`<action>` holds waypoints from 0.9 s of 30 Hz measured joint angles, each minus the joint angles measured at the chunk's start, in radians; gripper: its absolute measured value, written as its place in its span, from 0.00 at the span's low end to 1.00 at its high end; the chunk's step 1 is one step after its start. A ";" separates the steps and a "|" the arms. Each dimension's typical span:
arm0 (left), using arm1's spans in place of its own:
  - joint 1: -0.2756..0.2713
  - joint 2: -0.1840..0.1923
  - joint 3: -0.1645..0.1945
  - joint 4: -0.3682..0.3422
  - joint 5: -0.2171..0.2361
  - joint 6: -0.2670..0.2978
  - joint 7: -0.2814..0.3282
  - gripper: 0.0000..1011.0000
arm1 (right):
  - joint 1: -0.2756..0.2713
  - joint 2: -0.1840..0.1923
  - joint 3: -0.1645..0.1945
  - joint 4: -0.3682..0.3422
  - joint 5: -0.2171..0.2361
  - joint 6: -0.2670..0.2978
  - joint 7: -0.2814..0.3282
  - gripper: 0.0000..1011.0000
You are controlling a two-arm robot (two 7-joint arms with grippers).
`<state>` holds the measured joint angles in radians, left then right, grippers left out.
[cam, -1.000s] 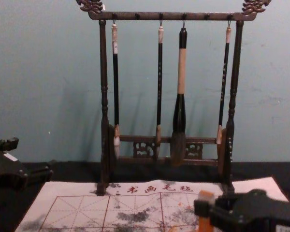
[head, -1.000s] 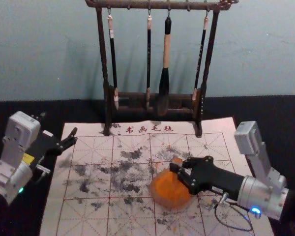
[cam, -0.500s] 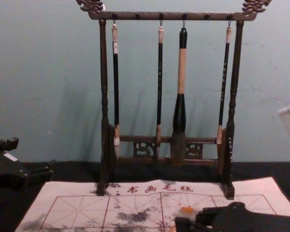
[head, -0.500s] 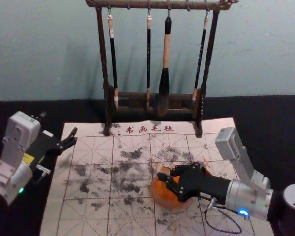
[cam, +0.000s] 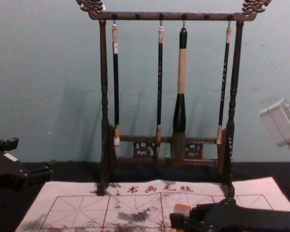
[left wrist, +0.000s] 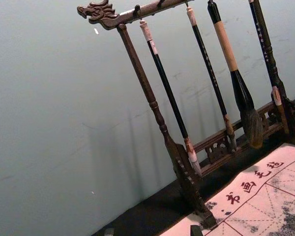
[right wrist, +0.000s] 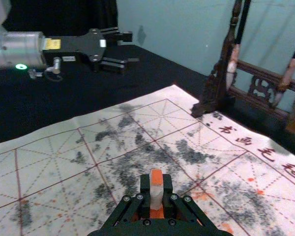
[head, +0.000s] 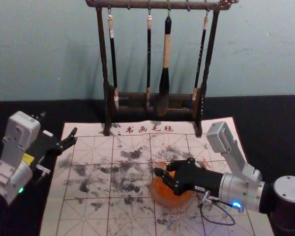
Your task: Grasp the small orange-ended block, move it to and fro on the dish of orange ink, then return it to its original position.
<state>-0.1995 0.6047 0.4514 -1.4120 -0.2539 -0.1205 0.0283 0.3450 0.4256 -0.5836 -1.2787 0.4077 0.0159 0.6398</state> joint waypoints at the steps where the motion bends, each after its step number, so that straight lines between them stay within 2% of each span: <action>1: 0.000 0.000 0.000 0.000 0.000 0.000 0.000 0.99 | 0.004 -0.002 0.003 0.007 0.000 0.001 -0.002 0.09; 12: 0.000 0.000 0.000 0.000 0.000 0.000 0.000 0.99 | 0.004 0.006 0.033 0.014 0.002 0.008 -0.025 0.09; 27: 0.000 0.000 0.000 0.000 0.000 0.000 0.000 0.99 | -0.072 0.063 0.064 -0.084 0.030 0.026 -0.032 0.08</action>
<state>-0.1995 0.6047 0.4514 -1.4120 -0.2539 -0.1206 0.0283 0.2730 0.4888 -0.5195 -1.3628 0.4373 0.0420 0.6076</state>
